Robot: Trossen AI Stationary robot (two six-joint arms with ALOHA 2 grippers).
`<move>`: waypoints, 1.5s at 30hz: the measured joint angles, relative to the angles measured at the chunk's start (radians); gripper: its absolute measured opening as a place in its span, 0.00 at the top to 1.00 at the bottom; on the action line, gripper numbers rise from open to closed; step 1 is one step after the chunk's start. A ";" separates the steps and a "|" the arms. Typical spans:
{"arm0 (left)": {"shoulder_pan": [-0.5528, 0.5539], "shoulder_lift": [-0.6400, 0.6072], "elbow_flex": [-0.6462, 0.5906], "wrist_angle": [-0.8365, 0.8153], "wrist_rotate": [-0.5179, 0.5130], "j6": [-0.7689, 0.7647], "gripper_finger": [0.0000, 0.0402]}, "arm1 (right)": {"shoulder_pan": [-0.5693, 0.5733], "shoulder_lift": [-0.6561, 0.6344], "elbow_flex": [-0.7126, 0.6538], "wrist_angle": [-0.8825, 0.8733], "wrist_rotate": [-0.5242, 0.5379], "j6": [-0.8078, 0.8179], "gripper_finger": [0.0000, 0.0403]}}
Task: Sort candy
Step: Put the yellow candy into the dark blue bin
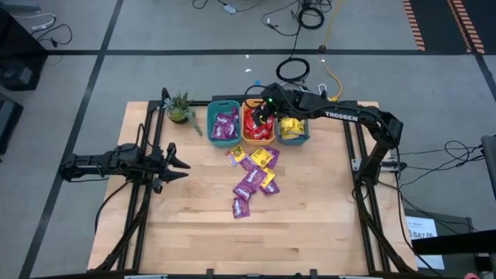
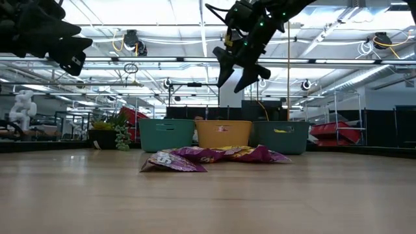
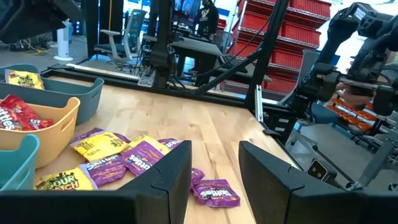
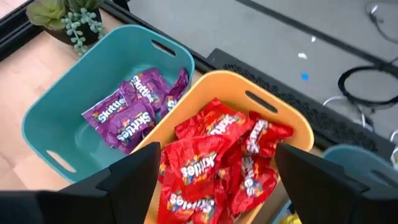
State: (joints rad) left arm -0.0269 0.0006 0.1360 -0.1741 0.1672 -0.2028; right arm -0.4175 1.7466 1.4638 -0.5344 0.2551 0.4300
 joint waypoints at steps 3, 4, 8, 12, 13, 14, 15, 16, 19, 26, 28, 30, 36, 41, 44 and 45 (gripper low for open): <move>0.000 0.000 0.000 0.000 0.000 0.000 0.65 | 0.001 -0.002 0.001 -0.060 -0.056 0.039 0.24; 0.000 0.000 0.000 0.000 0.000 0.001 0.65 | 0.003 -0.003 0.001 -0.078 -0.078 0.048 0.24; 0.000 0.000 0.000 0.000 0.000 0.001 0.65 | 0.047 -0.003 0.001 -0.150 -0.125 0.119 0.24; 0.000 0.000 0.000 0.000 0.000 0.001 0.65 | 0.128 -0.003 0.001 -0.196 -0.127 0.196 0.24; 0.000 0.000 0.000 0.000 0.000 0.001 0.65 | 0.152 -0.003 0.001 -0.204 -0.126 0.217 0.24; 0.000 0.000 0.000 0.000 0.000 0.001 0.65 | 0.175 -0.003 0.001 -0.211 -0.119 0.237 0.24; 0.000 0.000 0.000 0.000 0.000 0.001 0.65 | 0.202 -0.003 0.001 -0.214 -0.101 0.262 0.24; 0.000 0.000 0.000 0.000 0.000 0.004 0.65 | 0.229 0.000 0.001 -0.216 -0.072 0.294 0.24; 0.000 0.000 0.000 0.000 0.000 0.007 0.65 | 0.303 0.023 0.001 -0.230 -0.021 0.397 0.24; 0.000 0.000 0.000 0.001 -0.003 0.006 0.65 | 0.381 0.156 0.001 -0.227 -0.021 0.553 0.24; 0.000 0.000 0.000 0.001 -0.003 0.006 0.65 | 0.381 0.197 0.001 -0.226 0.001 0.578 0.24; 0.000 0.000 0.000 0.001 -0.004 0.006 0.65 | 0.380 0.238 0.001 -0.226 0.054 0.593 0.24; 0.000 0.000 0.000 0.001 -0.008 0.000 0.65 | 0.357 0.364 0.002 -0.197 0.076 0.635 0.27; 0.000 0.000 0.000 0.001 -0.008 -0.001 0.65 | 0.369 0.419 0.009 -0.185 0.031 0.628 0.49; 0.000 0.000 0.000 0.000 -0.008 -0.001 0.65 | 0.392 0.408 0.006 -0.186 0.024 0.625 0.71; 0.000 0.000 0.000 0.001 -0.008 -0.001 0.65 | 0.399 0.397 0.006 -0.191 0.022 0.624 0.78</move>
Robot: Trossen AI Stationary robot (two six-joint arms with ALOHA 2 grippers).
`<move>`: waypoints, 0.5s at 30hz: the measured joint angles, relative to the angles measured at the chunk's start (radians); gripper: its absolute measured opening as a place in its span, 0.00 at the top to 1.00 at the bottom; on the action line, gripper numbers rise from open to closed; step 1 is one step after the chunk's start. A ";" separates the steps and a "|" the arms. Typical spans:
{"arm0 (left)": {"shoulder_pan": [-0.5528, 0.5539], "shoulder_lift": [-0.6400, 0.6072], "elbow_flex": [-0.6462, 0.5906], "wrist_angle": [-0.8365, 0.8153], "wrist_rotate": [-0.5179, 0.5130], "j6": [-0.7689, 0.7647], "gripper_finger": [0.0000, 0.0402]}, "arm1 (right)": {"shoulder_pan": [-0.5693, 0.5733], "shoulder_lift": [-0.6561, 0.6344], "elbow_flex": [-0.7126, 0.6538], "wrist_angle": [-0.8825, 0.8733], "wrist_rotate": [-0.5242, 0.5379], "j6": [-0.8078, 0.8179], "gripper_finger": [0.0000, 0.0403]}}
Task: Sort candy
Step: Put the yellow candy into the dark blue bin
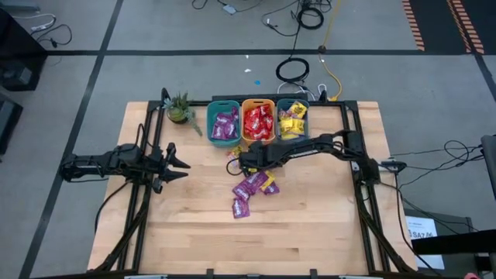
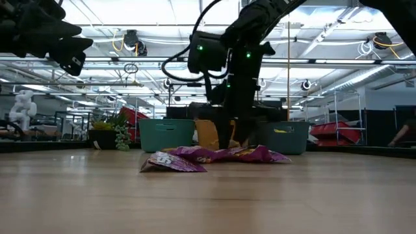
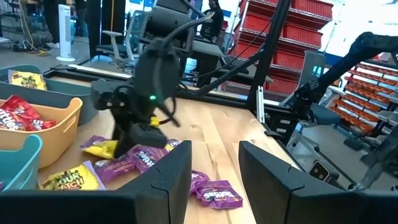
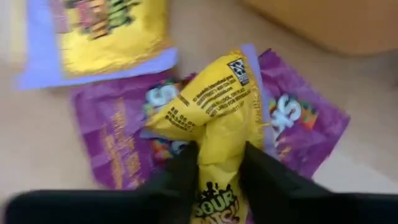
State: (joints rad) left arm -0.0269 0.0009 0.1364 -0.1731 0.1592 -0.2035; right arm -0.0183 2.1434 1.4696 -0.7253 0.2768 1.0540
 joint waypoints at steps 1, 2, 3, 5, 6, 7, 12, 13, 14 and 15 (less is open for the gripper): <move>0.000 0.001 0.000 0.000 0.000 0.000 0.65 | 0.009 -0.020 -0.001 -0.008 0.003 0.000 0.85; 0.000 0.001 0.000 -0.001 0.000 0.000 0.65 | 0.020 -0.035 -0.002 -0.015 0.008 0.001 0.91; 0.000 0.001 0.000 0.000 0.000 0.000 0.65 | 0.030 -0.055 -0.006 -0.031 0.009 0.006 0.94; 0.000 0.001 0.000 0.000 0.000 0.000 0.65 | 0.045 -0.094 -0.011 -0.054 0.009 0.014 0.96; 0.000 0.001 0.000 0.000 0.000 0.000 0.65 | 0.050 -0.118 -0.011 -0.055 0.011 0.027 0.95; 0.000 0.001 0.000 0.000 0.000 0.000 0.65 | 0.053 -0.141 -0.009 -0.057 0.015 0.042 0.93; 0.000 0.001 0.000 0.000 0.000 0.001 0.65 | 0.059 -0.224 -0.007 -0.074 0.020 0.064 0.89; 0.000 0.001 0.000 0.000 0.000 0.001 0.65 | 0.063 -0.232 -0.007 -0.076 0.018 0.064 0.89; 0.000 0.001 0.000 0.000 0.000 0.002 0.65 | 0.066 -0.240 -0.007 -0.076 0.018 0.064 0.89; 0.000 0.001 0.000 0.000 0.000 0.001 0.65 | 0.069 -0.251 -0.007 -0.076 0.019 0.064 0.89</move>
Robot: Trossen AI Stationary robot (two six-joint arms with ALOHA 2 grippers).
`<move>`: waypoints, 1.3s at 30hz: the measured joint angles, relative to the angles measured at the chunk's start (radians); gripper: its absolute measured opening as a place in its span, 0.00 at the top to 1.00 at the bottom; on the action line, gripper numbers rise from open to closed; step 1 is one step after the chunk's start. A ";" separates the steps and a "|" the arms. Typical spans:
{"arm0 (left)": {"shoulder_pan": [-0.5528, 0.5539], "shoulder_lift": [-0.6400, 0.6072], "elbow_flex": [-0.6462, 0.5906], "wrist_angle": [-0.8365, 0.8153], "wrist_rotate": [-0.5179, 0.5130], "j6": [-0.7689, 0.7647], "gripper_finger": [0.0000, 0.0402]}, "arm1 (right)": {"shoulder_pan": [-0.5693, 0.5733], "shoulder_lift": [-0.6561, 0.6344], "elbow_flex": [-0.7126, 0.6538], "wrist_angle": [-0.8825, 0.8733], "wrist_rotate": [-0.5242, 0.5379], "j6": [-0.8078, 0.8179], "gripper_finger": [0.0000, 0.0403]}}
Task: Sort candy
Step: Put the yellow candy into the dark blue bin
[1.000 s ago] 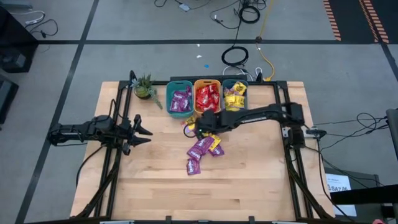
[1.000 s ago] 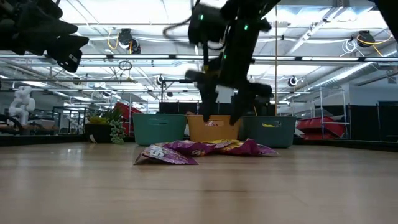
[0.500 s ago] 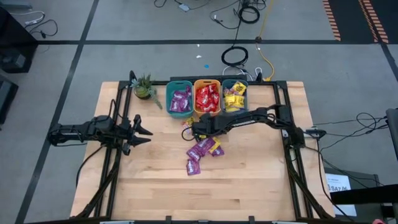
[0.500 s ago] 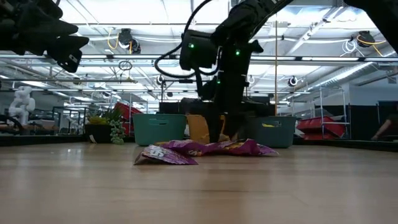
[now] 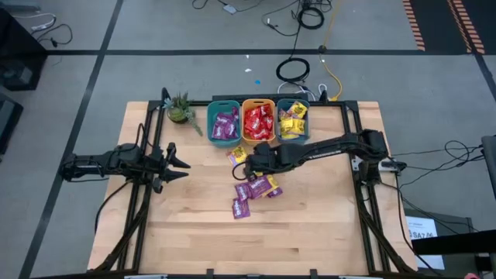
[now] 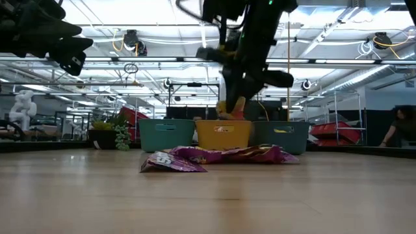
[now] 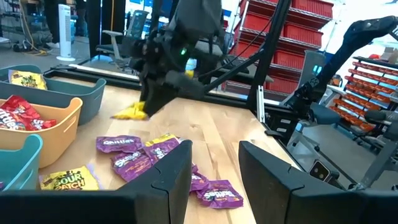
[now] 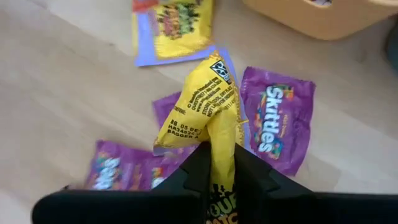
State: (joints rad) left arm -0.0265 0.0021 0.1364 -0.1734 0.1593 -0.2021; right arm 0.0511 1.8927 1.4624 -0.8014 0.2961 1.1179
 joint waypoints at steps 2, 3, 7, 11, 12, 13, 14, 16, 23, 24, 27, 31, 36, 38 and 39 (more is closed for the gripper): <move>0.000 0.000 0.000 0.000 0.000 0.000 0.65 | 0.006 -0.022 0.000 -0.005 0.006 0.000 0.90; 0.000 0.000 0.000 0.000 0.000 0.000 0.65 | 0.009 -0.031 0.000 -0.014 0.009 0.000 0.91; 0.000 0.000 0.000 0.000 0.000 0.000 0.65 | 0.010 -0.101 0.000 -0.070 0.014 0.008 0.97; 0.000 0.000 0.000 0.000 0.000 0.000 0.65 | 0.000 -0.185 0.001 -0.126 0.060 0.031 0.97; 0.000 0.000 0.000 0.000 0.000 0.000 0.65 | -0.006 -0.205 0.001 -0.139 0.093 0.044 0.96; 0.000 0.000 0.000 0.000 0.000 0.000 0.65 | -0.015 -0.224 0.001 -0.159 0.126 0.061 0.96; 0.000 0.000 0.000 0.000 0.000 0.000 0.65 | -0.027 -0.244 0.001 -0.182 0.157 0.074 0.96; 0.000 0.000 0.000 0.000 0.000 0.000 0.65 | -0.062 -0.275 0.001 -0.213 0.197 0.077 0.96; 0.000 0.000 0.000 0.000 0.000 0.000 0.65 | -0.286 -0.315 0.002 -0.248 0.135 -0.061 0.96; 0.000 0.000 0.000 0.000 0.000 0.000 0.65 | -0.323 -0.315 0.002 -0.247 0.111 -0.099 0.96; 0.000 0.000 0.000 0.000 0.000 0.000 0.65 | -0.417 -0.309 0.002 -0.248 0.077 -0.166 0.96; 0.000 0.000 0.000 0.000 0.000 0.000 0.65 | -0.499 -0.309 0.002 -0.250 0.074 -0.245 0.91; 0.000 0.000 0.000 0.000 0.000 0.000 0.65 | -0.559 -0.309 0.002 -0.256 0.058 -0.337 0.73; 0.000 0.000 0.000 0.000 0.000 0.000 0.65 | -0.569 -0.309 0.002 -0.273 0.044 -0.355 0.66; 0.000 0.000 0.000 0.000 0.000 0.000 0.65 | -0.570 -0.309 0.002 -0.283 0.042 -0.357 0.62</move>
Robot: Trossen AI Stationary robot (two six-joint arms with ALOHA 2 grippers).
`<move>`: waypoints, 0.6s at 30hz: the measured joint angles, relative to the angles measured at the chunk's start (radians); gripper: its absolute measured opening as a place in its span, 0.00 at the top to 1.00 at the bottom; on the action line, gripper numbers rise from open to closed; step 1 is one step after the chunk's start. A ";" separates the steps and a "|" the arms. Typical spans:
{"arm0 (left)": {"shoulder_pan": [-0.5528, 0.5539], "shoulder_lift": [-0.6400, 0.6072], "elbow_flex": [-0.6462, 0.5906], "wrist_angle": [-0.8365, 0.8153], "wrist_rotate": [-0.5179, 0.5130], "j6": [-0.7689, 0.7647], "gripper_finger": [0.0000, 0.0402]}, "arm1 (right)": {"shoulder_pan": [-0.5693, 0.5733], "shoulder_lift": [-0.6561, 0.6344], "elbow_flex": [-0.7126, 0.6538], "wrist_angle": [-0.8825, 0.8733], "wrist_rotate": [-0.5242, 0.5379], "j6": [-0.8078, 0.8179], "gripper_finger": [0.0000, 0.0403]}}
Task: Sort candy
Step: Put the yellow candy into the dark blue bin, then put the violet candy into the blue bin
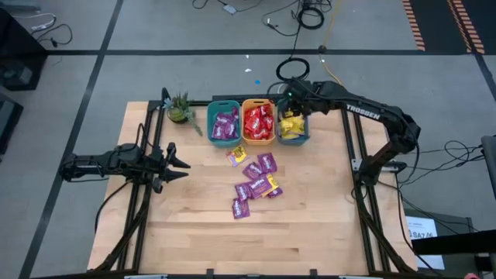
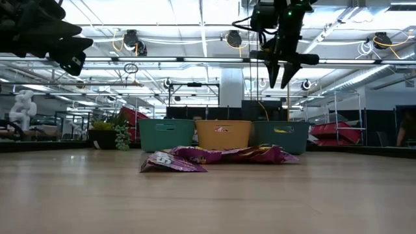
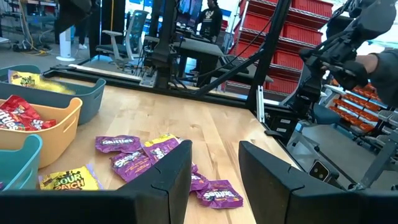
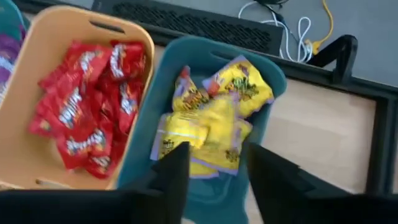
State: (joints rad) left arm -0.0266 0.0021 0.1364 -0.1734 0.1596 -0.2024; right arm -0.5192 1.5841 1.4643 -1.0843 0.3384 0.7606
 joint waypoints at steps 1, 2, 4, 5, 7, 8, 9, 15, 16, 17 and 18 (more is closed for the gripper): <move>0.000 0.000 0.000 0.000 0.000 0.000 0.65 | -0.002 0.000 0.000 -0.012 0.001 -0.004 0.58; 0.000 0.000 0.000 0.000 0.000 0.000 0.65 | -0.004 0.000 0.000 -0.025 0.001 -0.006 0.55; 0.000 0.000 0.000 0.000 0.000 0.000 0.65 | -0.006 0.000 0.000 -0.043 0.003 -0.008 0.49; 0.000 0.000 0.000 0.000 0.000 0.000 0.65 | -0.006 0.000 0.000 -0.045 0.005 -0.017 0.46; 0.000 0.000 0.000 0.000 0.000 0.000 0.65 | -0.006 0.000 0.000 -0.046 0.010 -0.029 0.42; 0.000 0.000 0.000 0.000 0.000 0.000 0.65 | -0.006 0.000 0.000 -0.045 0.009 -0.036 0.40; 0.000 0.000 0.000 0.000 0.000 0.000 0.65 | -0.006 0.000 0.000 -0.045 0.009 -0.042 0.39; 0.000 0.000 0.000 0.000 0.000 0.000 0.65 | -0.006 0.000 0.000 -0.046 0.009 -0.048 0.36; 0.000 0.000 0.000 0.000 0.000 0.000 0.65 | -0.006 0.000 0.000 -0.046 0.009 -0.048 0.36; 0.000 0.000 0.000 0.000 0.000 0.000 0.65 | -0.006 0.000 0.000 -0.046 0.008 -0.047 0.36; 0.000 0.000 0.000 0.000 0.000 0.000 0.65 | -0.006 0.000 0.000 -0.046 0.008 -0.047 0.36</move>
State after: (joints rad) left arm -0.0266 0.0021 0.1364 -0.1734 0.1596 -0.2024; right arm -0.5251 1.5841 1.4643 -1.1300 0.3466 0.7132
